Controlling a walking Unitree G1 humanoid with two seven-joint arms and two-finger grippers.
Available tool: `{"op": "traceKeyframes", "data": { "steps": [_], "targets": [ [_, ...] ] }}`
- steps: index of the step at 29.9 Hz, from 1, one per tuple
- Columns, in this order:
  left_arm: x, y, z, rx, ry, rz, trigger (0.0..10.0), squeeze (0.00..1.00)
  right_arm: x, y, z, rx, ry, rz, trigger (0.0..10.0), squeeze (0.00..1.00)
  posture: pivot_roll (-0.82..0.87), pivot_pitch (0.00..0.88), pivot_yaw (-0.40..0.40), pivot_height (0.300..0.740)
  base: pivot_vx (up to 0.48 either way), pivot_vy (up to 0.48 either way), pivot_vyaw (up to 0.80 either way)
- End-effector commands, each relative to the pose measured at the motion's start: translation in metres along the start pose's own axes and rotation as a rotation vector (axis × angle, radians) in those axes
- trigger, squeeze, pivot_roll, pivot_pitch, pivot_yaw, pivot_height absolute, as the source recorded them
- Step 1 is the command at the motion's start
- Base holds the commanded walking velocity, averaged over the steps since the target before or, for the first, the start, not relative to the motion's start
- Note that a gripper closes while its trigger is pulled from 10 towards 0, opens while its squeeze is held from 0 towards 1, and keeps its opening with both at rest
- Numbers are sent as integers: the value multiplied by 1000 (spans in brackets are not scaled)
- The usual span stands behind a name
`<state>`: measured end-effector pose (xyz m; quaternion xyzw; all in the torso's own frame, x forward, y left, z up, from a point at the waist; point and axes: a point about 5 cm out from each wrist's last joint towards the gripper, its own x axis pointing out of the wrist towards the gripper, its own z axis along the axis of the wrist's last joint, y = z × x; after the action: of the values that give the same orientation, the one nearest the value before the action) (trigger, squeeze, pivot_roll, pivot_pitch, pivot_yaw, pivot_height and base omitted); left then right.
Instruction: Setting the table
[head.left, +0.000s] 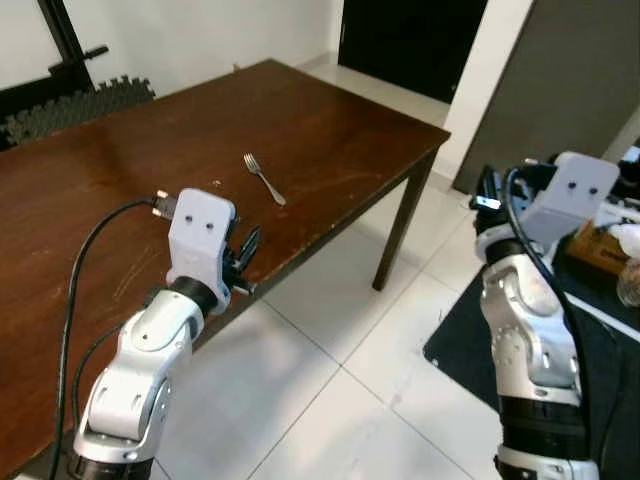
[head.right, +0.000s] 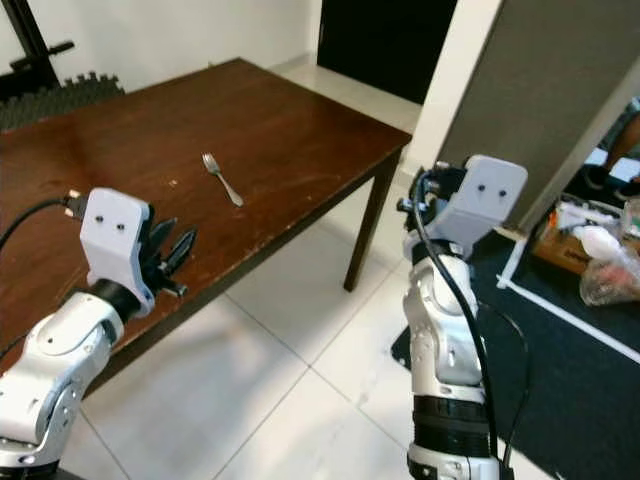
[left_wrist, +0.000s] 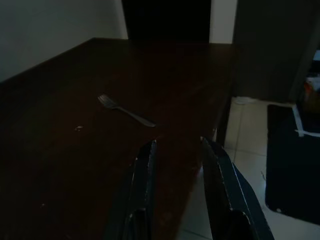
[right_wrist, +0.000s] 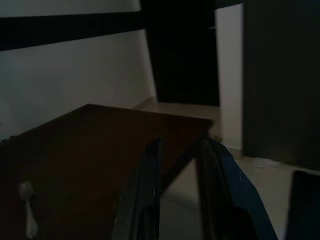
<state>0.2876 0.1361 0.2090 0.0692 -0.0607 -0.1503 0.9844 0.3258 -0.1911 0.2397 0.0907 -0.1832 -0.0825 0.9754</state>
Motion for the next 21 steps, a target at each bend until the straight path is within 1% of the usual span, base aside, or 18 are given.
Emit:
{"op": "traceKeyframes", "data": {
  "steps": [1, 8, 12, 18, 20, 21],
  "targets": [
    [-1, 3, -4, 6, 17, 12, 10000, 0, -2, 6, -3, -1, 15, 17, 10000, 0, 73, 67, 28, 740, 480, 0, 0],
    [-1, 3, -4, 4, 16, 12, 10000, 0, -2, 5, -3, -3, 15, 15, 10000, 0, 72, 71, 28, 740, 480, 0, 0],
    [-1, 1, -3, -6, 13, 2, 10000, 0, -1, 5, -3, -4, 15, 14, 10000, 0, 72, 72, 27, 740, 319, 0, 0],
    [-2, 0, -5, -11, 33, 0, 10000, 0, -1, 6, -3, -12, 16, 25, 10000, 0, 73, 72, 26, 740, 0, 0, 0],
    [-1, 1, -6, -5, 39, 11, 10000, 0, 0, 7, -2, -19, 17, 40, 10000, 0, 74, 71, 26, 740, 0, 0, 0],
    [-1, 2, -6, -7, 39, 20, 10000, 0, 1, 8, -2, -32, 22, 69, 10000, 0, 74, 73, 27, 740, 0, 0, 0]
  ]
}}
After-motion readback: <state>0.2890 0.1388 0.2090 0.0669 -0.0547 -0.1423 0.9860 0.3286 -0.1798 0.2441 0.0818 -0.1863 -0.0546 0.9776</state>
